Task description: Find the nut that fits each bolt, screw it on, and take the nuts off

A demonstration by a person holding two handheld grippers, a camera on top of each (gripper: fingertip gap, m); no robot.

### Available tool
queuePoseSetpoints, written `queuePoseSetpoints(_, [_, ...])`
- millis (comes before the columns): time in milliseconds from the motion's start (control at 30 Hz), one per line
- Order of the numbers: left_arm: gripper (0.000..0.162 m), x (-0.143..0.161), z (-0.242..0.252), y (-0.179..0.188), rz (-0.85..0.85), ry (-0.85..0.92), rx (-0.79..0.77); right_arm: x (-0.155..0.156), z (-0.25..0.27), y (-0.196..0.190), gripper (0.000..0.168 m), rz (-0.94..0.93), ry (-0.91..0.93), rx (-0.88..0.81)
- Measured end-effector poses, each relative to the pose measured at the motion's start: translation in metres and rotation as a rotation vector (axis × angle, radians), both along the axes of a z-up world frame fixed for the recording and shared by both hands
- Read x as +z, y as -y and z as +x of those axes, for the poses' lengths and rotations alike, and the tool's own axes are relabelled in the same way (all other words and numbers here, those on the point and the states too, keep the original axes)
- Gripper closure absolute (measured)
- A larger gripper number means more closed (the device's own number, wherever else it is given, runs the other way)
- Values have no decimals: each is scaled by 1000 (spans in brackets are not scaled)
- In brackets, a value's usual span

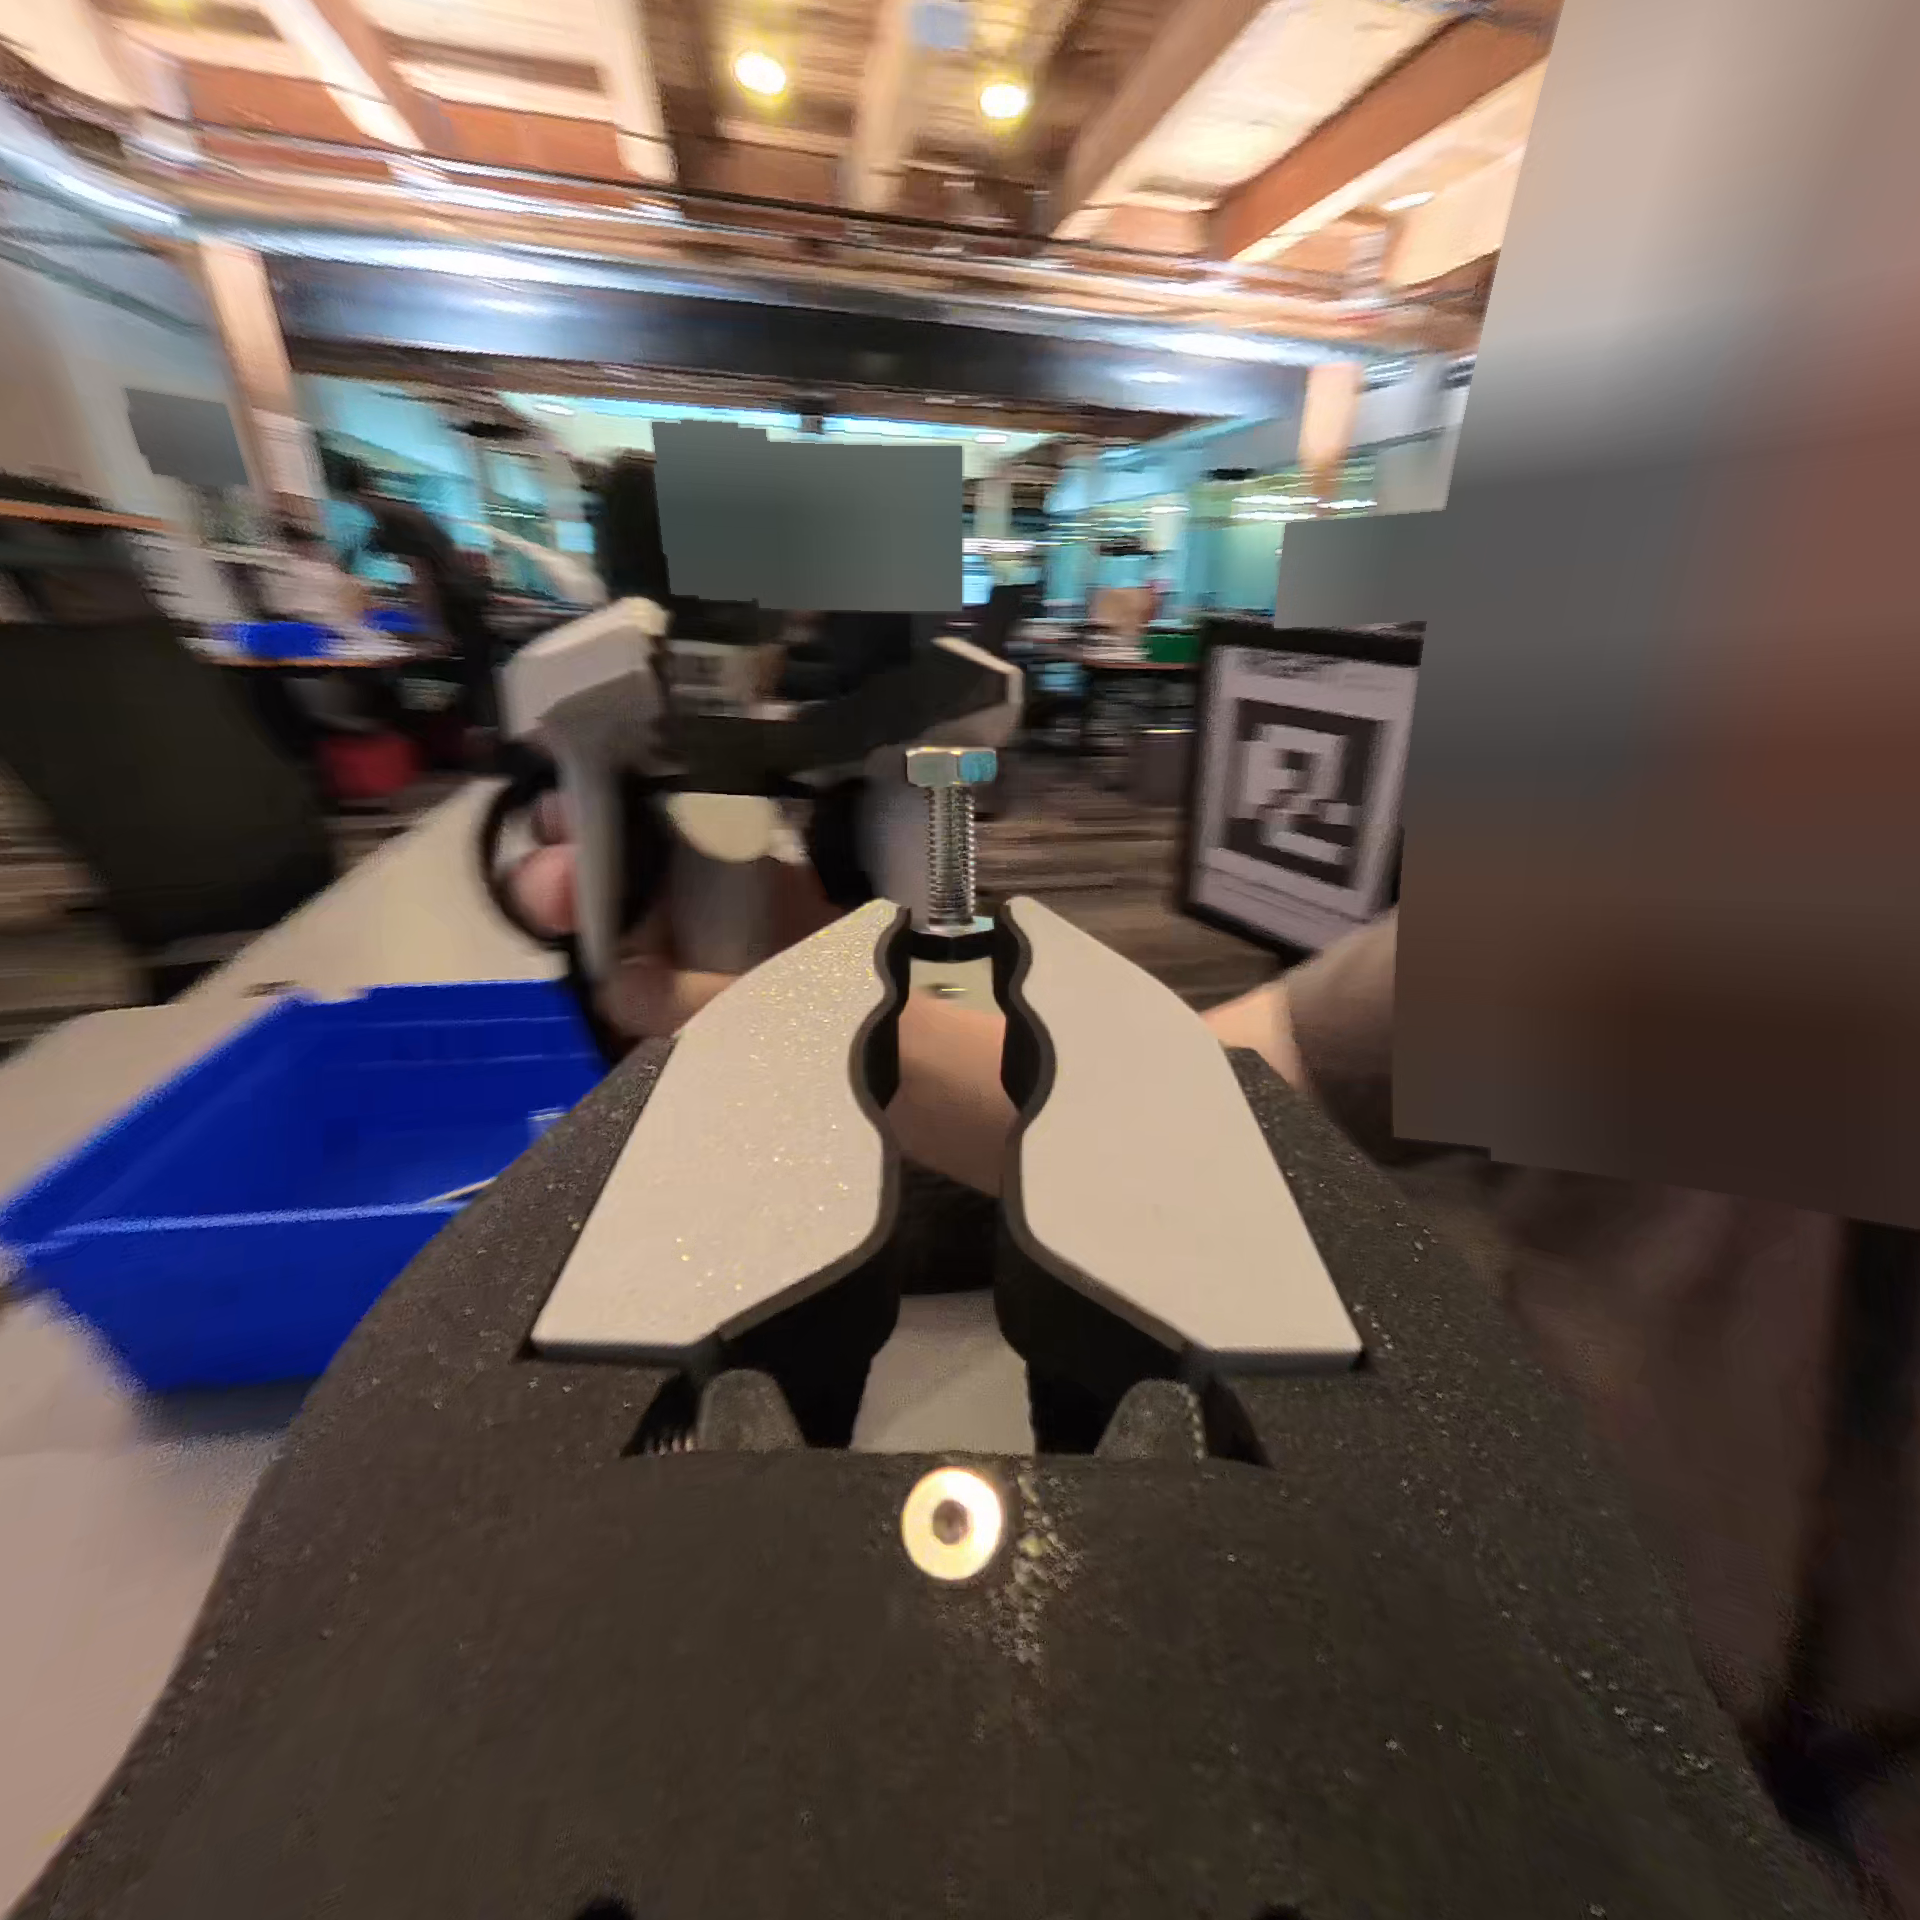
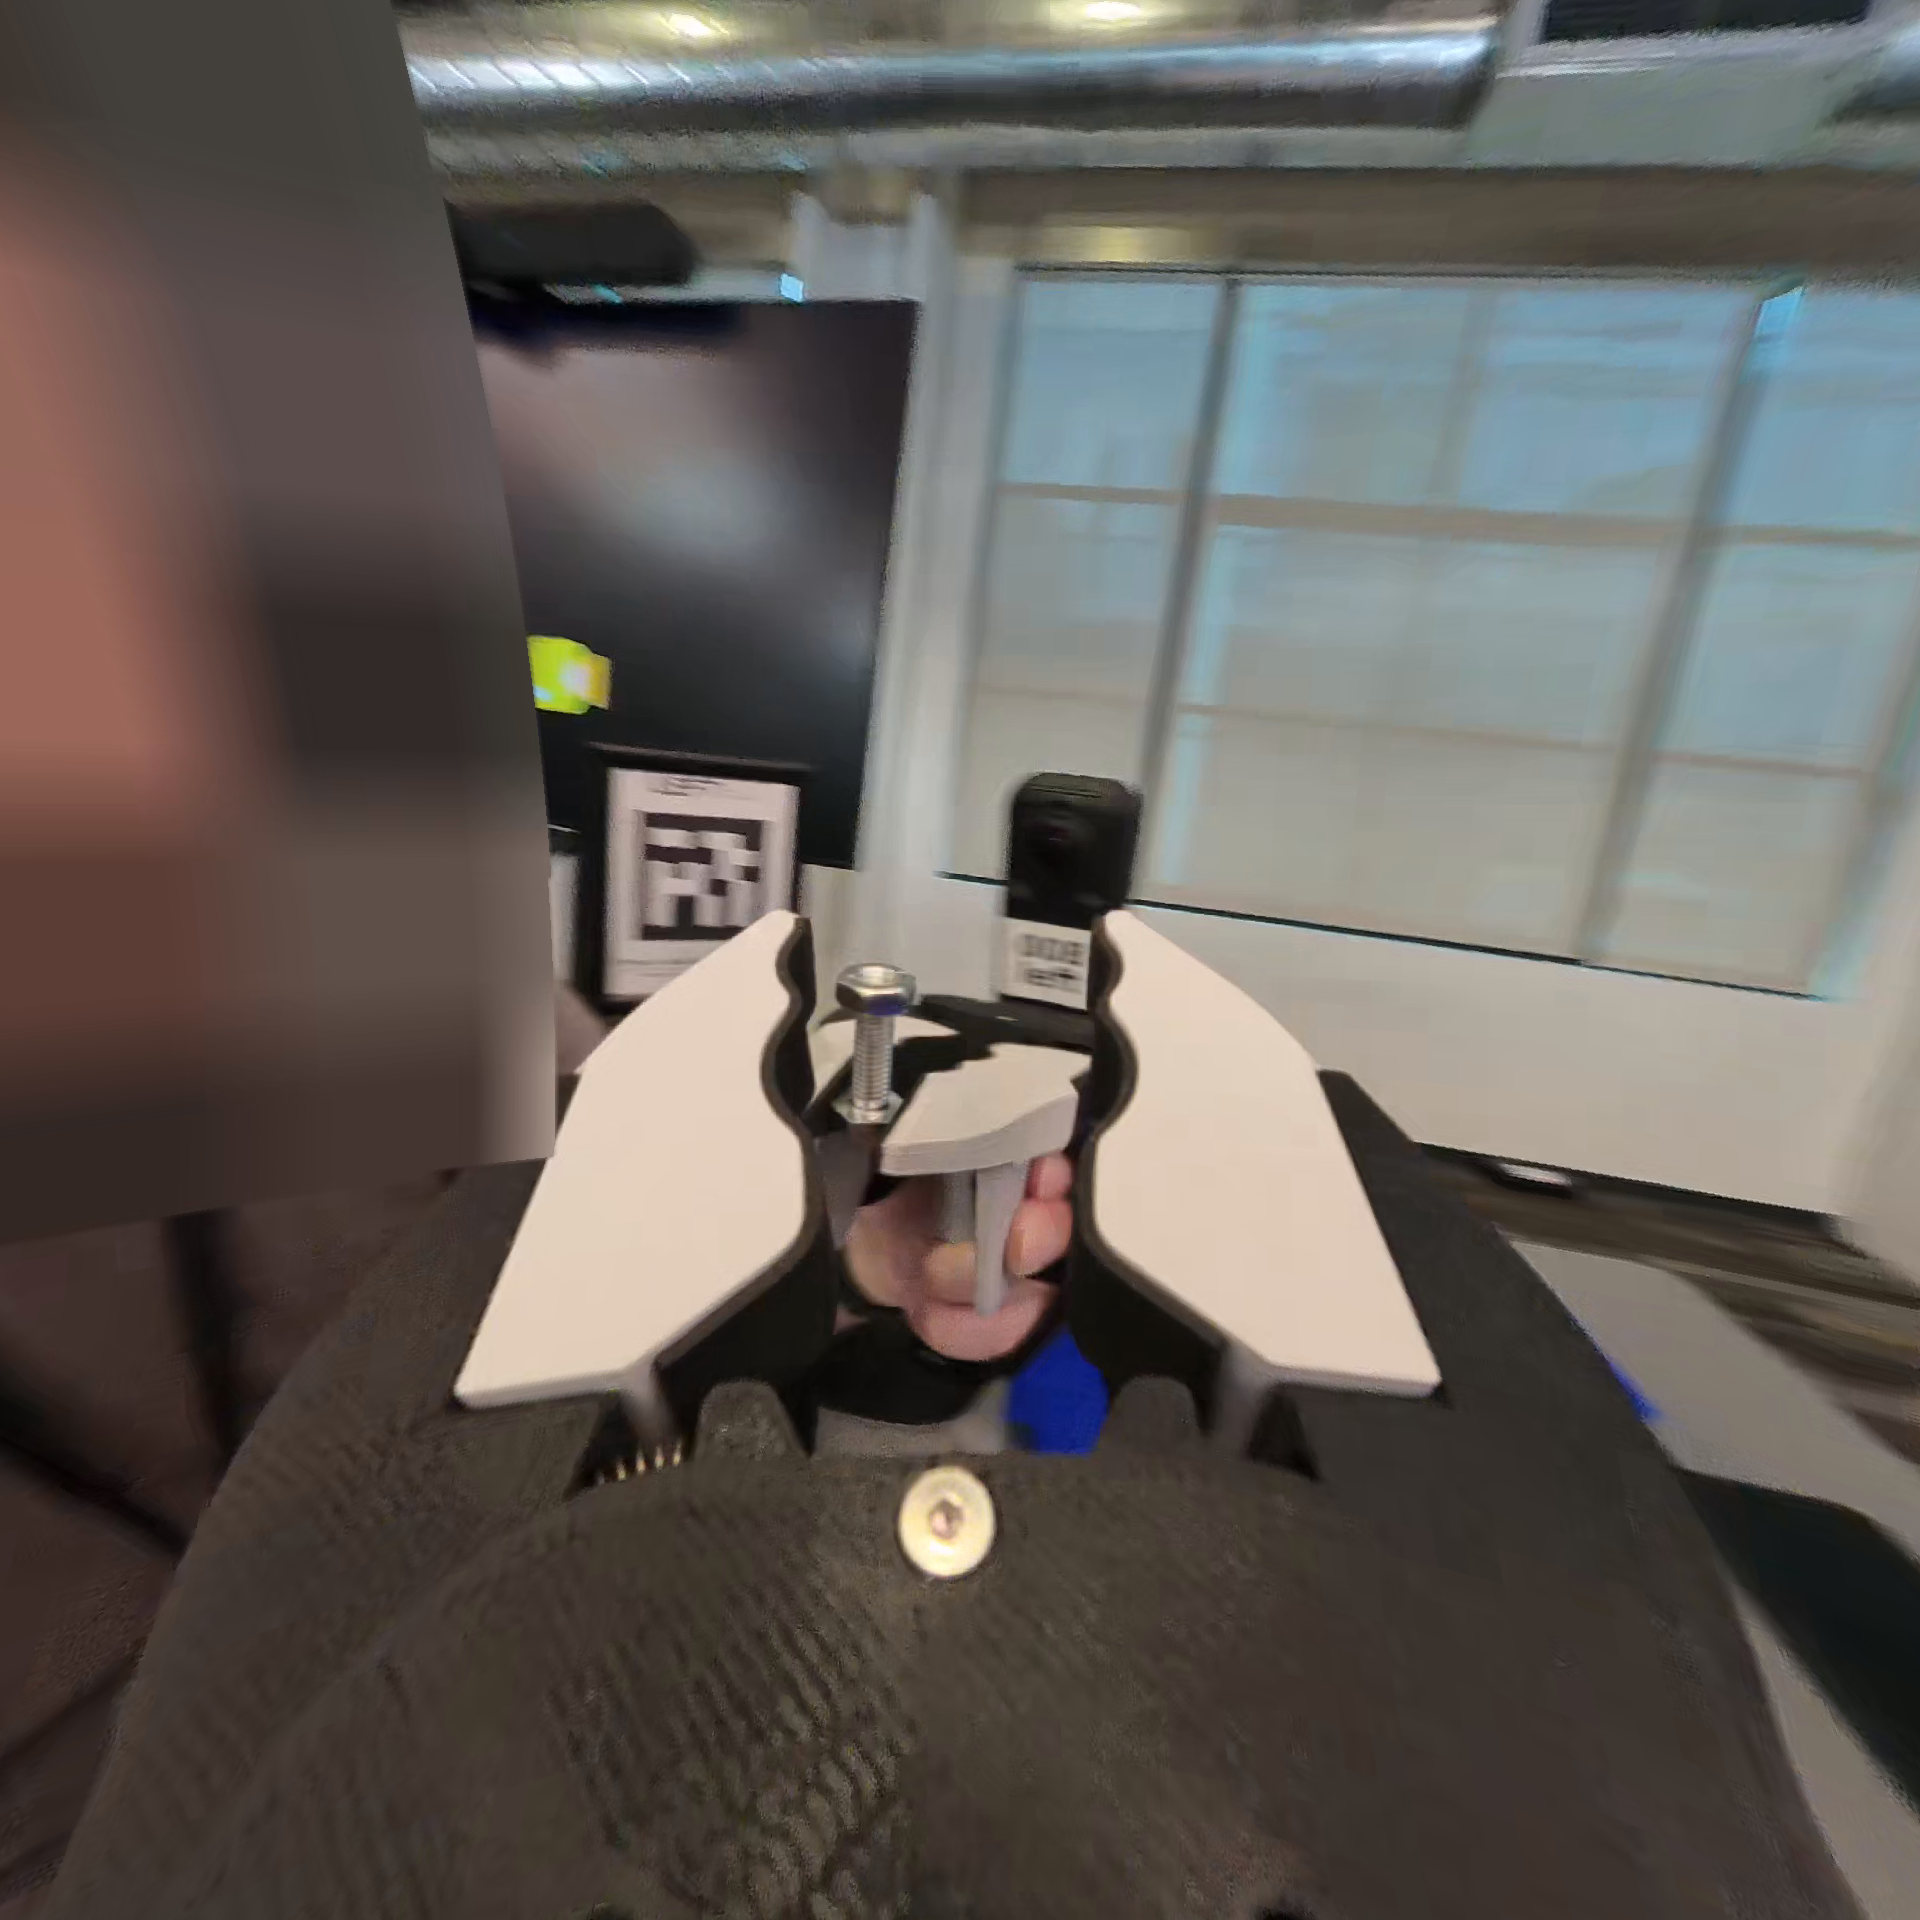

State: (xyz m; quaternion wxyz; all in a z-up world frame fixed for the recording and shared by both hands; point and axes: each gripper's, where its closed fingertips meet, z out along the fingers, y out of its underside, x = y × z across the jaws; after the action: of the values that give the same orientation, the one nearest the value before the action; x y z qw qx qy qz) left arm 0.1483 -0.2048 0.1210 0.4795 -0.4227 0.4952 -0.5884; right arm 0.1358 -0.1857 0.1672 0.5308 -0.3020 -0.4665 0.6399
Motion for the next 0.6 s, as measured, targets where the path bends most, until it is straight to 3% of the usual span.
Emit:
queuePoseSetpoints(300, [147, 8, -23, -67, 206, -32, 667, 6, -8, -43, 127, -10, 50, -666])
queuePoseSetpoints(433, [148, 8, -25, -71, 290, -50, 785, -4, -20, -43, 130, -90, 81, -693])
queuePoseSetpoints(600, [148, 8, -23, -68, 318, -56, 794, -6, -20, -44, 147, -176, 54, -615])
